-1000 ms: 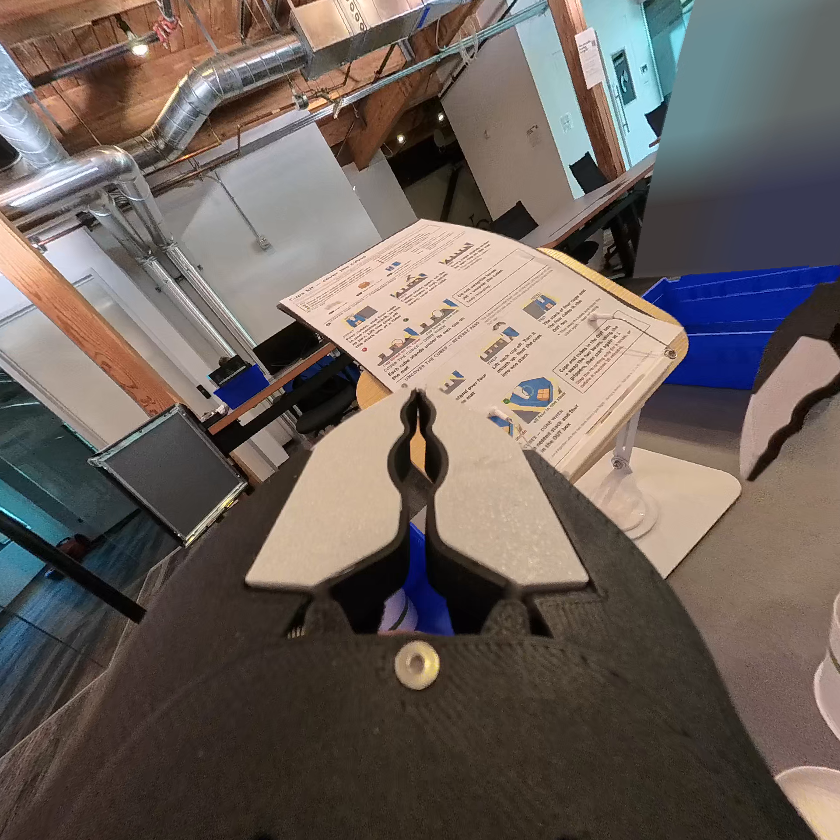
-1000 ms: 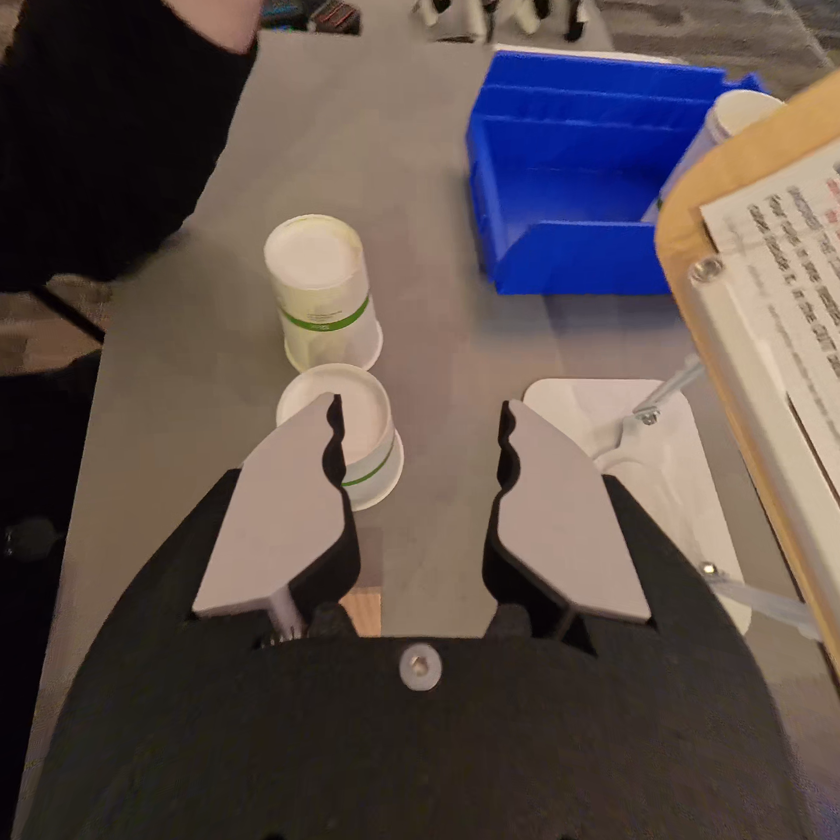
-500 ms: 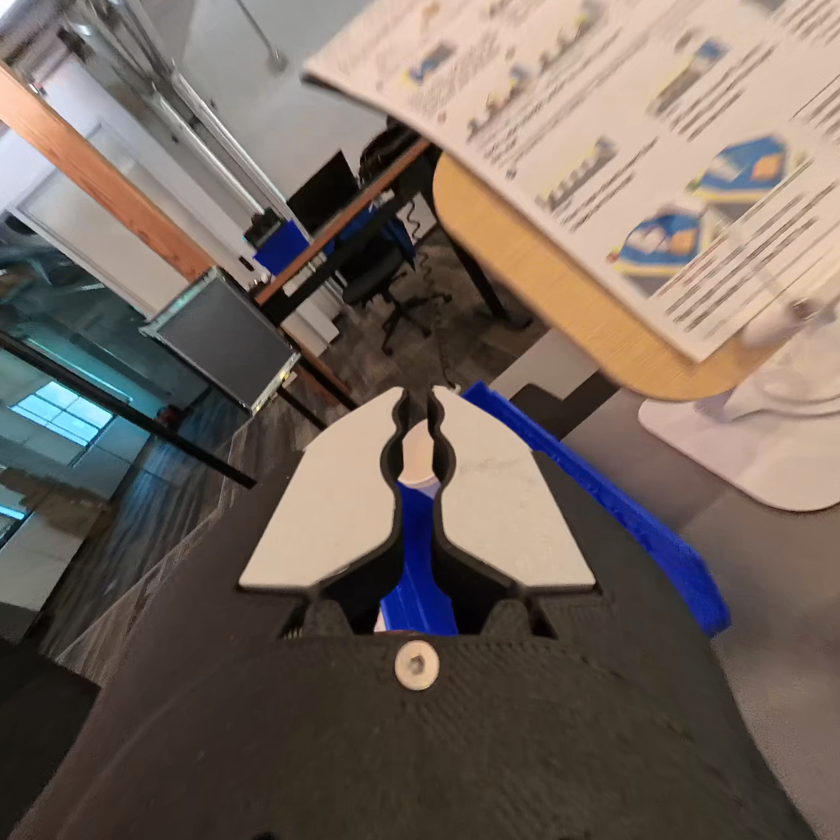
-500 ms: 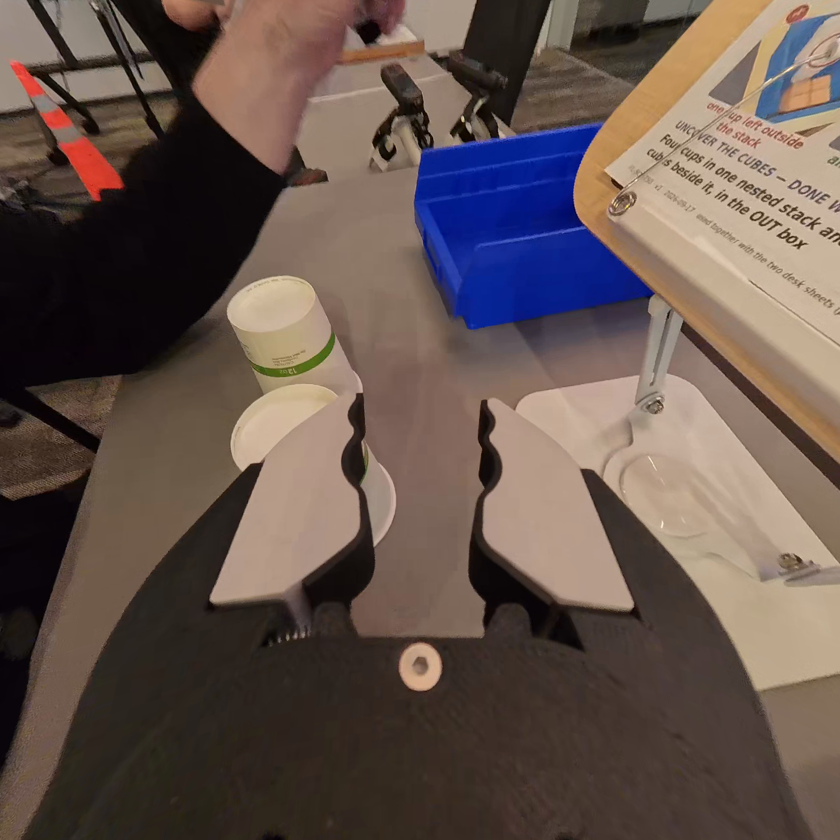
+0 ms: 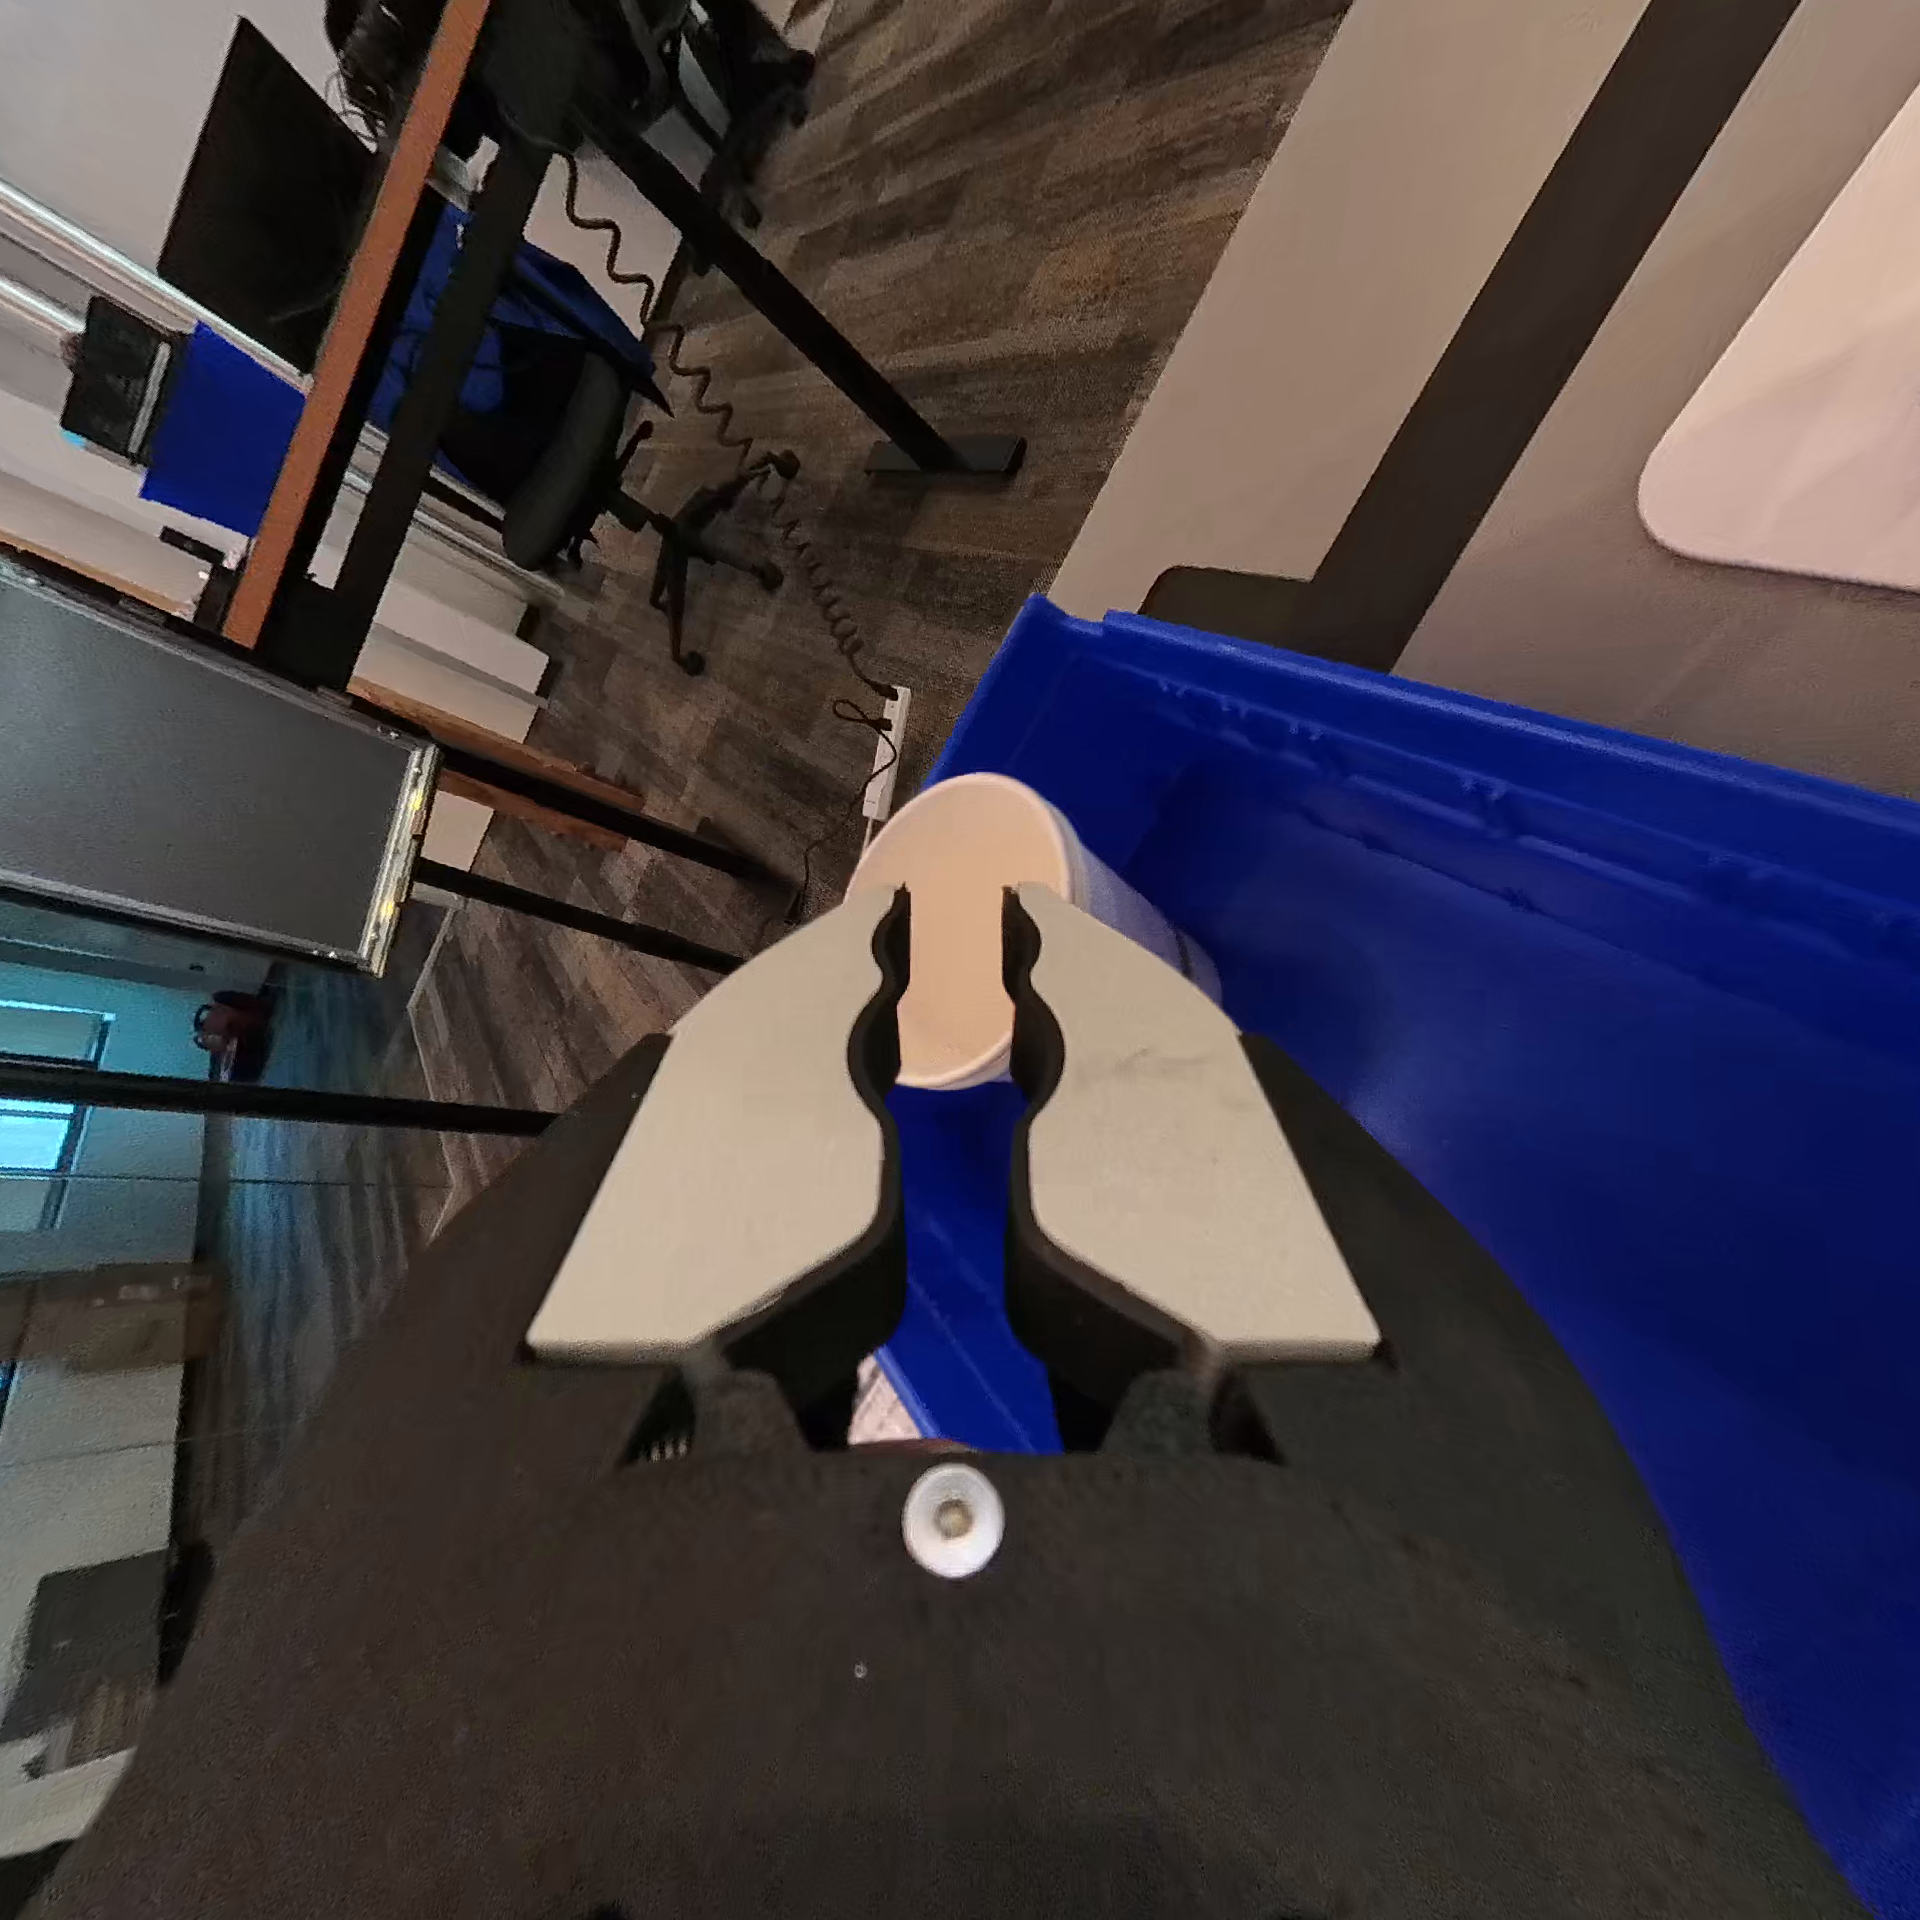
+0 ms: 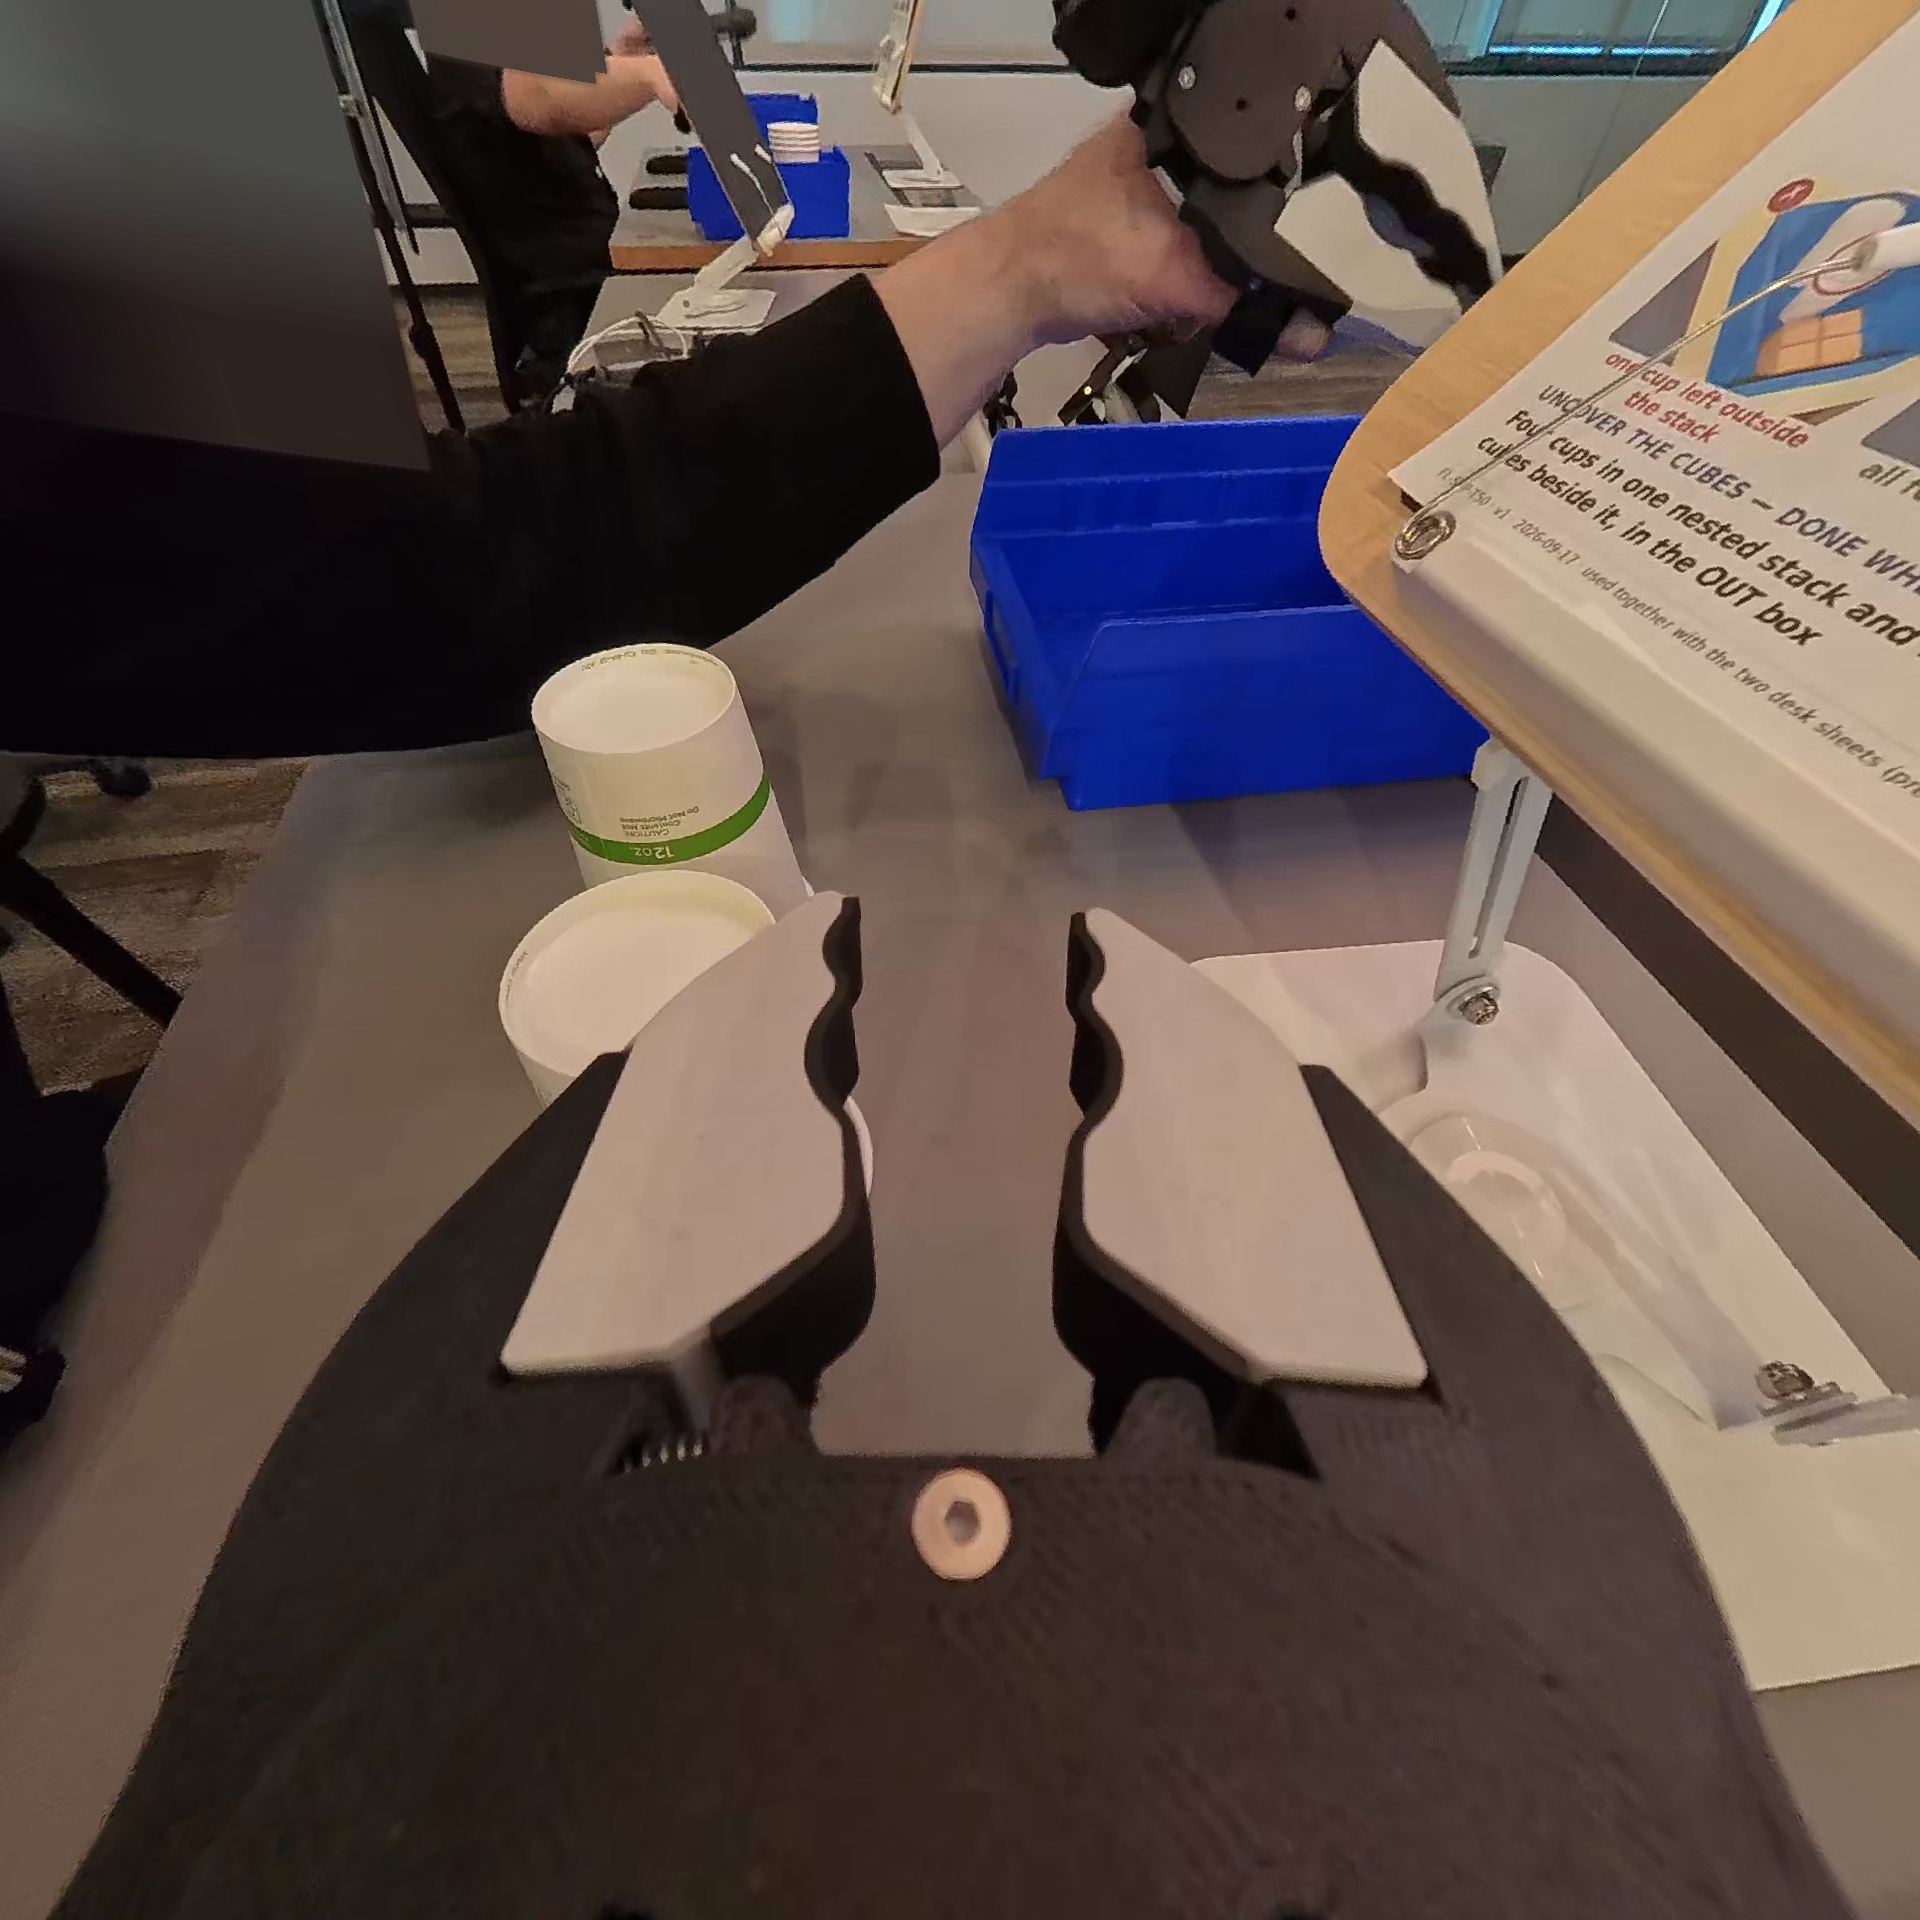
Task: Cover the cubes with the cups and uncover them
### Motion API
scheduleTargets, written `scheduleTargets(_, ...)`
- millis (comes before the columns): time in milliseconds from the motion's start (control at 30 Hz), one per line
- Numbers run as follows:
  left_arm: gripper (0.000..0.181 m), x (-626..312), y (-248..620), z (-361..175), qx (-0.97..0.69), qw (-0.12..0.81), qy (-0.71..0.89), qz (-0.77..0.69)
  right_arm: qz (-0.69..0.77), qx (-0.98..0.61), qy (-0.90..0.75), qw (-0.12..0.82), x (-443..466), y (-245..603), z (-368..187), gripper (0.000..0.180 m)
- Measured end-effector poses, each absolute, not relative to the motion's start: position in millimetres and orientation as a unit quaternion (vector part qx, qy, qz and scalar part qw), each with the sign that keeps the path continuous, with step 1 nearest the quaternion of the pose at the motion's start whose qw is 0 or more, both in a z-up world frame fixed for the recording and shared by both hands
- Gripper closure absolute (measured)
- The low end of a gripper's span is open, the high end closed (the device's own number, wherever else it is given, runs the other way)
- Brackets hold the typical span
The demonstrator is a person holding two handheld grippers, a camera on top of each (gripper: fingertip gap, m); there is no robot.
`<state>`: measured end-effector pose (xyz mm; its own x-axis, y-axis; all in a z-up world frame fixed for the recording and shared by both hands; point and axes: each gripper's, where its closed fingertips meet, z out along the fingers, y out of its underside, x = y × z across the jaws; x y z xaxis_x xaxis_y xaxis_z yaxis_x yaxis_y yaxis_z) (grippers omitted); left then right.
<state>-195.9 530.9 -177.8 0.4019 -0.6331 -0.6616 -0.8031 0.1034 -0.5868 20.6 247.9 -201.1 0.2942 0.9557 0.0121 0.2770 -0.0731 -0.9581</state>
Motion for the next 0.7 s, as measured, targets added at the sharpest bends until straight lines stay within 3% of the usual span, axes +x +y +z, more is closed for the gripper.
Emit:
scheduleTargets(200,0.163,-200.5,536.5,-212.3,-0.671,0.423,0.605,0.069,0.355,-0.636,-0.480,0.489,20.8,245.3,-195.9,0.142)
scheduleTargets(700,0.168,-209.6,559.6,-235.5,-0.665,0.357,0.644,0.124,0.347,-0.634,-0.483,0.494,23.6,245.1,-193.9,0.142)
